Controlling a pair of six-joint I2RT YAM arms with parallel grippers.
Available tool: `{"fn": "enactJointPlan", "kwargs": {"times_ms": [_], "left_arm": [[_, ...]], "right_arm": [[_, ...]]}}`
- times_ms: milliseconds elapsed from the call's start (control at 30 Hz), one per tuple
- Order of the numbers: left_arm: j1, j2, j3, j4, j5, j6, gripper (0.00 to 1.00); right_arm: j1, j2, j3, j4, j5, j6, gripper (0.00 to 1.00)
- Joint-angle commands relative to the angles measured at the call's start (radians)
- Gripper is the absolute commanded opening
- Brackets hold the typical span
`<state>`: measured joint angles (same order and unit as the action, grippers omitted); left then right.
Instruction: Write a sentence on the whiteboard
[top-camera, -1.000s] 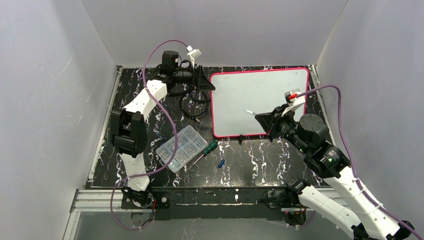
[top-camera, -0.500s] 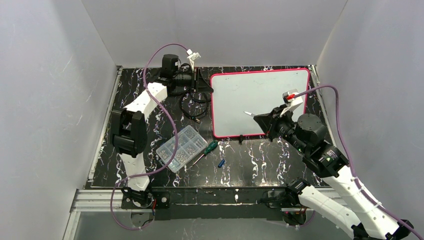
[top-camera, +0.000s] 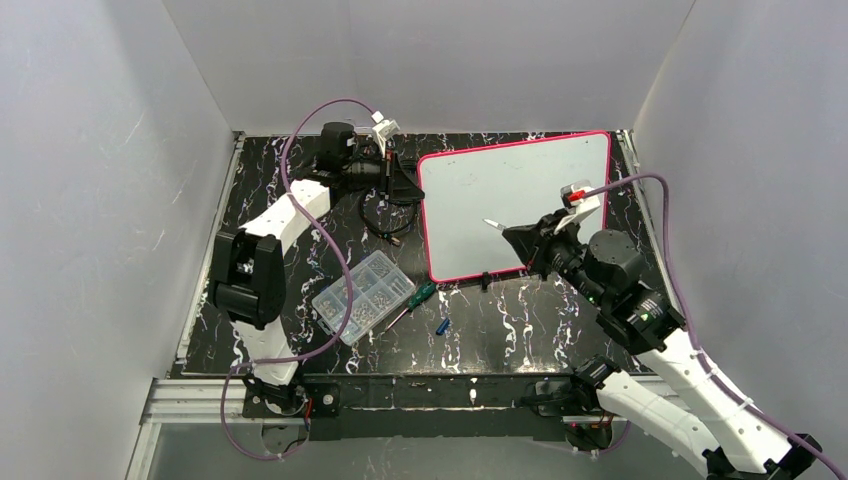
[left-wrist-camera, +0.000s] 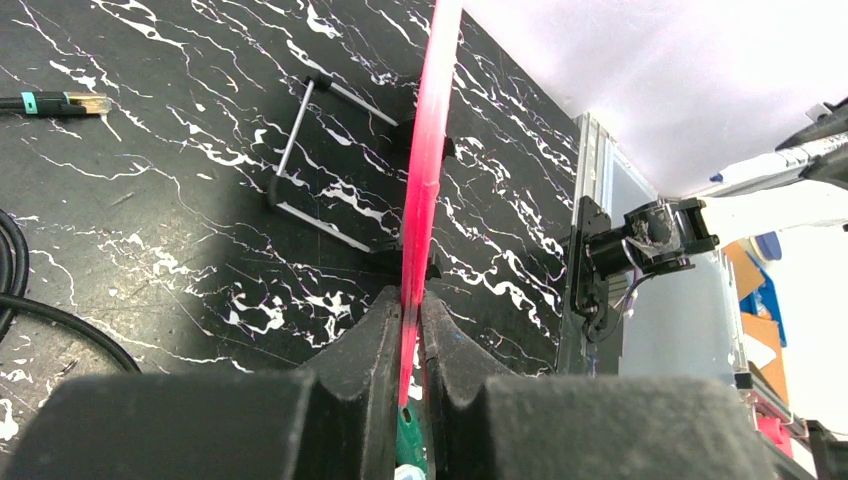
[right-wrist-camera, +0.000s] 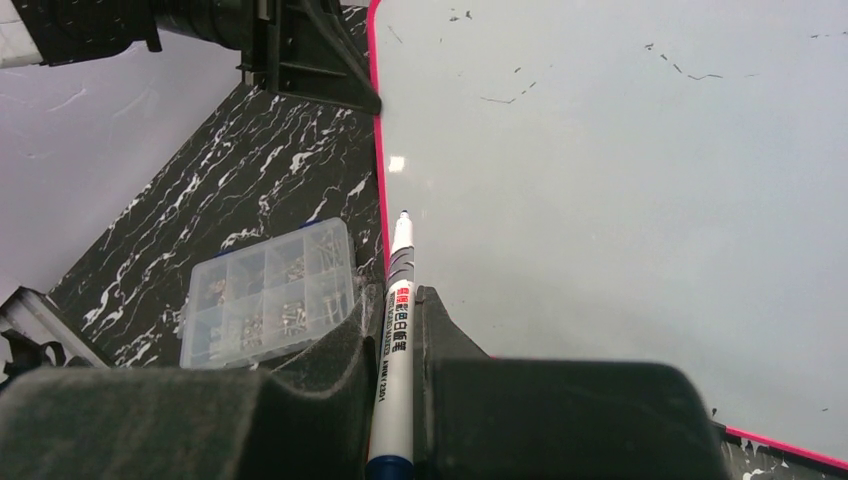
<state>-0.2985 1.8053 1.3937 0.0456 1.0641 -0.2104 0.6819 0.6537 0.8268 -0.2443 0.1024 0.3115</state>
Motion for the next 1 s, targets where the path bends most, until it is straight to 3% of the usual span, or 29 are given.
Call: {"fn": "enactJointPlan", "kwargs": {"times_ms": [0,300,967], "left_arm": [[-0.013,-0.077,-0.026,-0.025,0.03,0.054,0.0],[-0.026,-0.095,-0.05,-0.04,-0.007,0.102,0.0],[-0.03,-0.106,-0.053,-0.07,-0.018,0.115,0.0]], "right_arm": [[0.0,0.023,-0.036,0.206,0.05,-0.011,0.01],[0.018,0.197,-0.041,0.5,0.107,-0.043,0.01],[0.239,0.481,0.024,0.731,0.418,-0.182,0.01]]}}
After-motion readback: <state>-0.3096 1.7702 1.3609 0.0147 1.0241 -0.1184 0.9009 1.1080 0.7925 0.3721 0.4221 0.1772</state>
